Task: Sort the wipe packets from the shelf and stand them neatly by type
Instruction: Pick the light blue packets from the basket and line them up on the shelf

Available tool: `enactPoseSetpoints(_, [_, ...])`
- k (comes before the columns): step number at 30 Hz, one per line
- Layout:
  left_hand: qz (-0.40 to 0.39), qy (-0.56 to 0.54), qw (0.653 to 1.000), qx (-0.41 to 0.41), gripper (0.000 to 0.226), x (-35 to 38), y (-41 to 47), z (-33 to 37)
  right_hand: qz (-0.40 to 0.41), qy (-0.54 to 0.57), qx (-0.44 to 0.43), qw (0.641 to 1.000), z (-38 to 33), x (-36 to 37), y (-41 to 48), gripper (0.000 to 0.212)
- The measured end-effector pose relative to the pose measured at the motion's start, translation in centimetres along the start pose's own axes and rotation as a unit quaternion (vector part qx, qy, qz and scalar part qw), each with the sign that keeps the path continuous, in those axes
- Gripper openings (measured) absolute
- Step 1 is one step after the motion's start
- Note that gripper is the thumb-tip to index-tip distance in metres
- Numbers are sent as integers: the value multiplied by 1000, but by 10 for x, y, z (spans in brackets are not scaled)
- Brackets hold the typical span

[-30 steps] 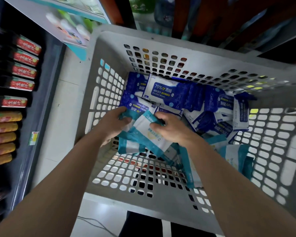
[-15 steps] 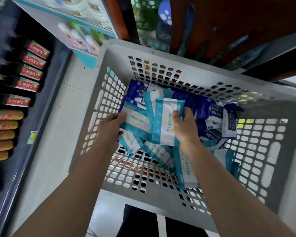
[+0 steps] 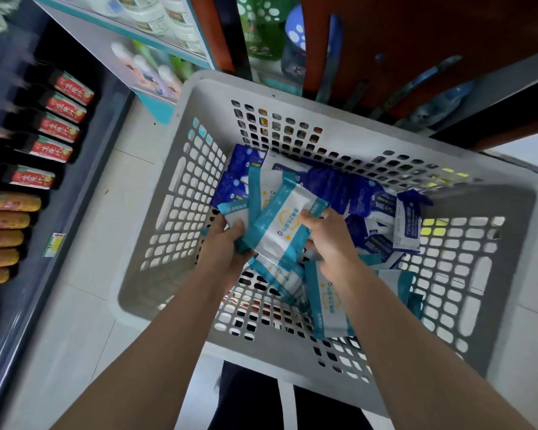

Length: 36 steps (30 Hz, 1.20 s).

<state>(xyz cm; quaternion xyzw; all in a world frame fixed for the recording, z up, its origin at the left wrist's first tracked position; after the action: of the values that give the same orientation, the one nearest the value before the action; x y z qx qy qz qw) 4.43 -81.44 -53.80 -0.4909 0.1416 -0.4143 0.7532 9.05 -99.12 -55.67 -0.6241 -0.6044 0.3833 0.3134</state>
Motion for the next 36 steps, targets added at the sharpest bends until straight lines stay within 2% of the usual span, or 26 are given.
enactPoseSetpoints(2, [-8,15,1000,14,22,4,-1,0,-9,-12,-4,1000,1,2,-2,47])
enactPoseSetpoints(5, [11,60,998,31,25,-3,0,6,-35,-15,-5,999,5,4,-2,12])
enactPoseSetpoints(8, [40,71,996,44,22,-13,1,15,-39,-25,-21,999,4,3,-3,2])
enactPoseSetpoints(11, [33,106,991,76,19,-15,1,28,-23,-126,-116,985,-17,4,-10,11])
enactPoseSetpoints(14, [31,207,972,111,20,-15,0,42,-26,-220,-279,934,-50,15,-27,16])
enactPoseSetpoints(16, [19,271,954,124,26,-11,-1,48,-50,-256,-320,911,-60,24,-33,16])
enactPoseSetpoints(19, [-2,262,958,120,23,-7,-1,51,-92,-220,-268,934,-61,27,-28,16])
enactPoseSetpoints(21, [-10,199,975,97,10,-6,0,48,-61,-162,-226,959,-61,18,-21,15])
enactPoseSetpoints(24, [-24,85,995,56,21,-6,4,38,-16,-72,-155,985,-49,8,-13,8])
enactPoseSetpoints(26, [-41,100,992,58,28,0,3,37,-12,-19,-106,994,-39,8,-11,6])
enactPoseSetpoints(28, [-27,130,988,83,18,3,0,43,-19,5,-85,996,-36,10,-9,6])
enactPoseSetpoints(30, [20,194,969,150,13,1,-6,63,-4,-15,-94,995,-37,7,-5,5])
enactPoseSetpoints(33, [79,367,873,310,15,9,-23,104,55,-138,-151,977,-45,0,-1,7])
enactPoseSetpoints(36, [94,441,808,379,31,17,-32,121,-3,-301,-173,938,-34,29,3,7])
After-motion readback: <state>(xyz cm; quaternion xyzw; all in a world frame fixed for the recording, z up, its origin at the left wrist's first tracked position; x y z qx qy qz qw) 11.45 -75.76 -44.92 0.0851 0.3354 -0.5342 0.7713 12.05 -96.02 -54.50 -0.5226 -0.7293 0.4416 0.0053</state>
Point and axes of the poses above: each hand's wrist, its own y-axis towards the middle knuckle, its own x-axis out of the palm, z = x × y, the point moved 10 cm from there along y, towards the middle knuckle, and after that the axes turned 2 degrees about y, right-handed, at the moved point
